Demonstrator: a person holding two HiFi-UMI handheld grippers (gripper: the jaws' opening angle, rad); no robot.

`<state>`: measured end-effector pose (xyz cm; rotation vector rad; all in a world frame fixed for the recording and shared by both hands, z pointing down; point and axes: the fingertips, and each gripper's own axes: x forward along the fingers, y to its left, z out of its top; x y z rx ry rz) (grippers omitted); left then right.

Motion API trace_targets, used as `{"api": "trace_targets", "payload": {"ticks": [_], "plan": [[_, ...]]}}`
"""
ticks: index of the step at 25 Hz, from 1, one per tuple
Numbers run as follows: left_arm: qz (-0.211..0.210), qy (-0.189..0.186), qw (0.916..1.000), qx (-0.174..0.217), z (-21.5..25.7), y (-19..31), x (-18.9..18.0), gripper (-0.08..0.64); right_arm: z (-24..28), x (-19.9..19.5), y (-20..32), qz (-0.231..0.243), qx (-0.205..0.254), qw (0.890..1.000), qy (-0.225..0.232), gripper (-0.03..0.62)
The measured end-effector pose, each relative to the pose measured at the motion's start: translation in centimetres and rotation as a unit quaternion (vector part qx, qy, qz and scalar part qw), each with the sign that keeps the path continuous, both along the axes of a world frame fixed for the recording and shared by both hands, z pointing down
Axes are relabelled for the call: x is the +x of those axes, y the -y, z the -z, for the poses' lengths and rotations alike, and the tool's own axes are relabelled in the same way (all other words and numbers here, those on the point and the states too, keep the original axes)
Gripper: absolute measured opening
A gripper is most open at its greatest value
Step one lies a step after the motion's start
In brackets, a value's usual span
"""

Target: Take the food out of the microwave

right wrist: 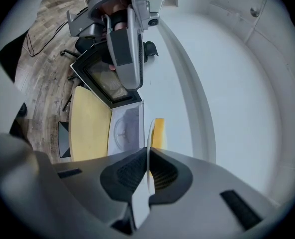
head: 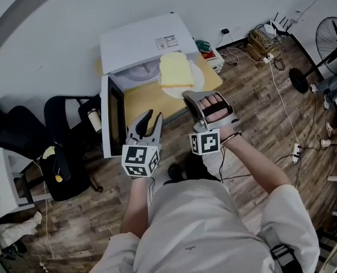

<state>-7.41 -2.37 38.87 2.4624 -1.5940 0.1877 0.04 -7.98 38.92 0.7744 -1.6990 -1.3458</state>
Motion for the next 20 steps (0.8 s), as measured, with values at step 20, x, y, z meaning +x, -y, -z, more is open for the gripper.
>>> {"api": "trace_targets", "payload": {"ticks": [20], "plan": [[-0.001, -0.003, 1.0000, -0.007, -0.69, 0.08, 0.32, 0.021, -0.08, 0.01, -0.20, -0.006, -0.004, 1.000, 0.002, 0.012]]}}
